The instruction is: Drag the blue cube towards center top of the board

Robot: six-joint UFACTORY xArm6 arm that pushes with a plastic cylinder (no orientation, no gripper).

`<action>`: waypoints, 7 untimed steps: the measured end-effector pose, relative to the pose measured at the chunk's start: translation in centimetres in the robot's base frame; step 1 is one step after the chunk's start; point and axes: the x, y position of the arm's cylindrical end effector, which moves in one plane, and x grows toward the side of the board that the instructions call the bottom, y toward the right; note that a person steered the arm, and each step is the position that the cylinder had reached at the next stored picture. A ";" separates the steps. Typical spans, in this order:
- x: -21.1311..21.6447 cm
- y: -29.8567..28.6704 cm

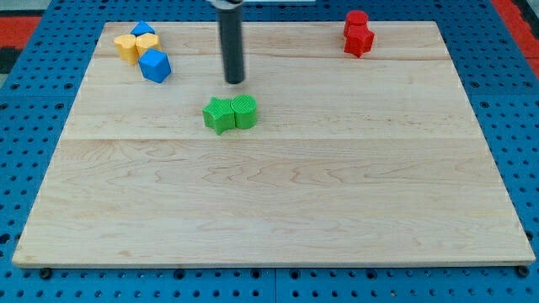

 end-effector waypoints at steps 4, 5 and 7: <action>-0.2 -1.0; 0.9 -0.9; 3.6 -4.1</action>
